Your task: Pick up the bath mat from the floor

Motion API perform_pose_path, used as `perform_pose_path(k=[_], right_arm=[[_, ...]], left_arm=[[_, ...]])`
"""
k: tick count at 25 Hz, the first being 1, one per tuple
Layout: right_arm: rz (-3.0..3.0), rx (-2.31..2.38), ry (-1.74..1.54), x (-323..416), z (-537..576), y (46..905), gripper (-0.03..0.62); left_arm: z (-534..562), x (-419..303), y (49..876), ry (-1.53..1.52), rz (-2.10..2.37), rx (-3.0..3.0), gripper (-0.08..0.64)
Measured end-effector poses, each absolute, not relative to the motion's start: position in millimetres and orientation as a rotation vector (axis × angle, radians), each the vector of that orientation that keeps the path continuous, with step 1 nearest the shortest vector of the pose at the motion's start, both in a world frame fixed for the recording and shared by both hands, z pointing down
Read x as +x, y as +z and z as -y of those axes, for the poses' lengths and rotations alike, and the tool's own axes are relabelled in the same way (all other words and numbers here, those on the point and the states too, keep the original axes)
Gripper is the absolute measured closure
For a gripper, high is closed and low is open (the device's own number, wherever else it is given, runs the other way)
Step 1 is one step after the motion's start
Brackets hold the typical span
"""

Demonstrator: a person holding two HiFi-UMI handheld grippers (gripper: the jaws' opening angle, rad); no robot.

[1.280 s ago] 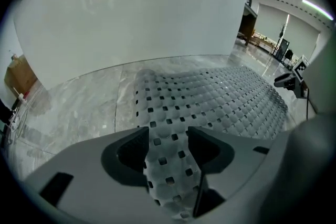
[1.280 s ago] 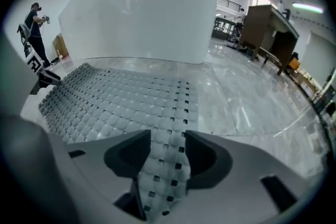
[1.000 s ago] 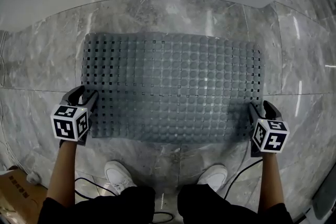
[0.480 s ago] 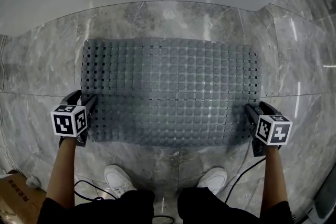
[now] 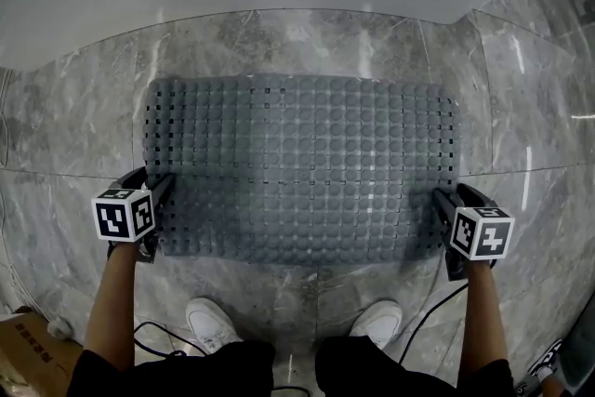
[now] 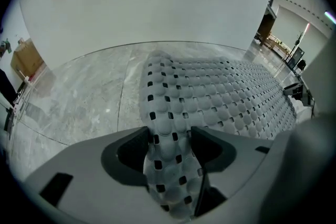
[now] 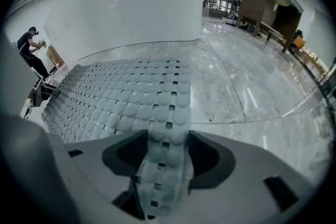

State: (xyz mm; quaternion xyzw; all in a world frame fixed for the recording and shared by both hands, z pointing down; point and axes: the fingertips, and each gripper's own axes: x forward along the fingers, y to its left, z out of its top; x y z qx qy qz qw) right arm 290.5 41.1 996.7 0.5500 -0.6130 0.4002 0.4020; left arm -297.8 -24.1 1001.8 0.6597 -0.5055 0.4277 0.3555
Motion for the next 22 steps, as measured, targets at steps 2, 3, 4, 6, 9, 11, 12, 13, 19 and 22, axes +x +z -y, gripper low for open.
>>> perform_pose_path(k=[2,3,4,6,9,11,12,13,19,22], right_arm=[[1.547,1.384,0.997,287.7,-40.6,994.5,0.353],[1.549,1.379,0.986,285.7,-40.5,993.8,0.371],[1.554,1.373,0.973,283.1,-40.5,993.6,0.392],[1.568,1.358,0.945,276.7,-40.3,993.9,0.444],[1.593,1.351,0.917,270.7,-40.8,992.2,0.485],[1.614,1.357,0.901,269.2,-40.4,986.8,0.493],[1.626,1.363,0.889,268.2,-39.9,982.7,0.495],[1.636,1.373,0.874,266.8,-39.5,977.7,0.496],[1.691,1.395,0.768,247.1,-40.9,921.7,0.506],[1.720,1.380,0.705,234.9,-38.9,886.4,0.508]], left_arm=[[24.3,-293.9,1000.6,1.116,1.286,1.722,0.329],[24.1,-290.6,1000.3,1.119,1.279,1.736,0.363],[23.6,-287.3,1000.3,1.121,1.276,1.748,0.394],[22.4,-283.4,1000.1,1.116,1.277,1.768,0.424],[21.5,-281.3,997.4,1.076,1.280,1.788,0.454],[21.6,-279.1,991.5,1.048,1.284,1.811,0.474],[21.7,-278.2,986.8,1.033,1.287,1.823,0.484],[21.8,-277.3,981.1,1.015,1.291,1.832,0.492],[13.0,-257.9,923.7,0.942,1.304,1.894,0.505],[10.5,-249.5,891.9,0.920,1.298,1.912,0.506]])
